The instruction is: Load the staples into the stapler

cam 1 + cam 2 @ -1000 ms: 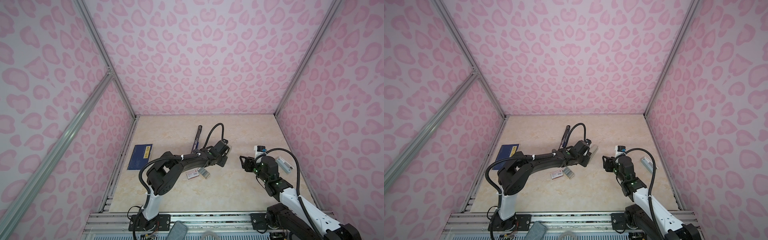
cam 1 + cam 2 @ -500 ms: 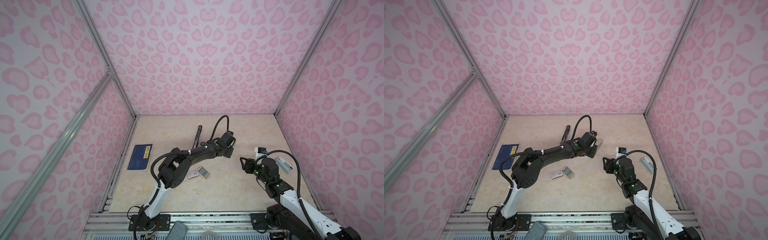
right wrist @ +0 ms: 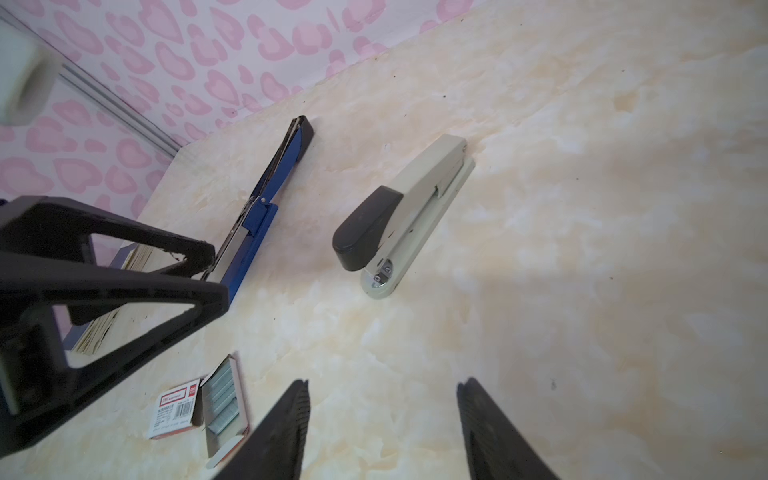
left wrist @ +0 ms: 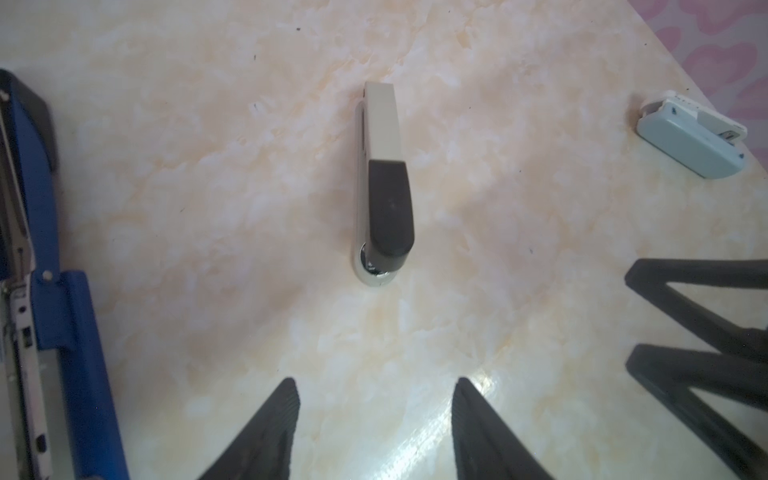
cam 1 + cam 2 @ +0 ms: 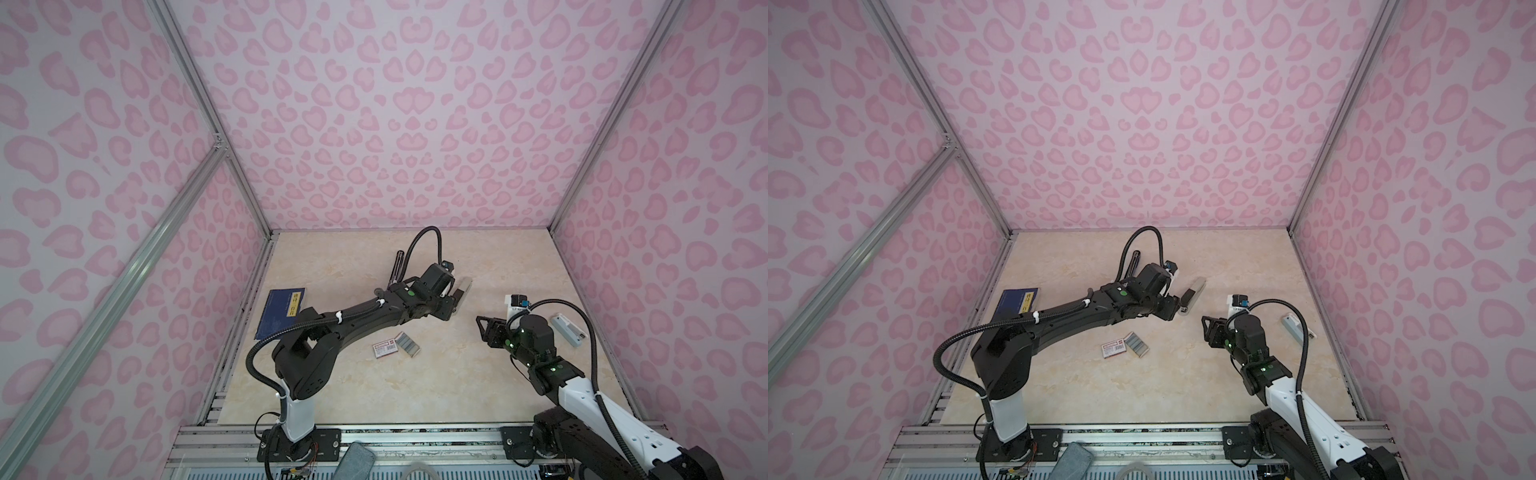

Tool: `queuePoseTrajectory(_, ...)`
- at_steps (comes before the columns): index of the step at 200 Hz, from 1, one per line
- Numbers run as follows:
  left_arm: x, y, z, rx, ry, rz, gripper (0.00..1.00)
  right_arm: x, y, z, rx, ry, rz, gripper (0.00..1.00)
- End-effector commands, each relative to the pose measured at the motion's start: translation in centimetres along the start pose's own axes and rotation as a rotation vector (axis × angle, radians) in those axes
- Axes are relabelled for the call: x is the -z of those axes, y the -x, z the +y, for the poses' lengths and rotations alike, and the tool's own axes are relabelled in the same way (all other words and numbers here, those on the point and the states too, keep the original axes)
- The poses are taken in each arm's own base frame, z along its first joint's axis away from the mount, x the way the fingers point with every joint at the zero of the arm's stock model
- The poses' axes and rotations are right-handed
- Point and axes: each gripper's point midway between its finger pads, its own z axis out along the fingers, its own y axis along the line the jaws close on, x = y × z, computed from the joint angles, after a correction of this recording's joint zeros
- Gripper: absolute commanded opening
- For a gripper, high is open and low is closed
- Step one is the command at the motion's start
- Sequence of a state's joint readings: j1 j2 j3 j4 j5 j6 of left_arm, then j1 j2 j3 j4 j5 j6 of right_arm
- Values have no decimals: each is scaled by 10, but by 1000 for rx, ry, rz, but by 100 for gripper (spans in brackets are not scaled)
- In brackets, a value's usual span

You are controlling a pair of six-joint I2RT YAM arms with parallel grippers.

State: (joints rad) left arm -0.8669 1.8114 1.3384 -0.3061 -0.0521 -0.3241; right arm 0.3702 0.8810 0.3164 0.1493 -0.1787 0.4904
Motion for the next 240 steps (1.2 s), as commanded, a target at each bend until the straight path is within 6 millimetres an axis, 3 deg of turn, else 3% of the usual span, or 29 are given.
queuePoseTrajectory(1,11,-18,15,66,6,10,61,-2,-5,16,59,35,31,58)
queuePoseTrajectory(42,25,-65,28,118,10,93,54,-10,-24,40,102,107,108,54)
queuePoseTrajectory(89,34,-105,38,139,36,178,43,-12,-42,48,129,126,164,51)
queuePoseTrajectory(125,33,-123,38,106,54,236,37,-12,-46,46,126,121,165,51)
queuePoseTrajectory(150,27,-132,37,76,75,275,28,-12,-45,46,129,118,161,51)
queuePoseTrajectory(240,11,-140,41,8,156,308,29,-12,-46,43,117,112,153,51)
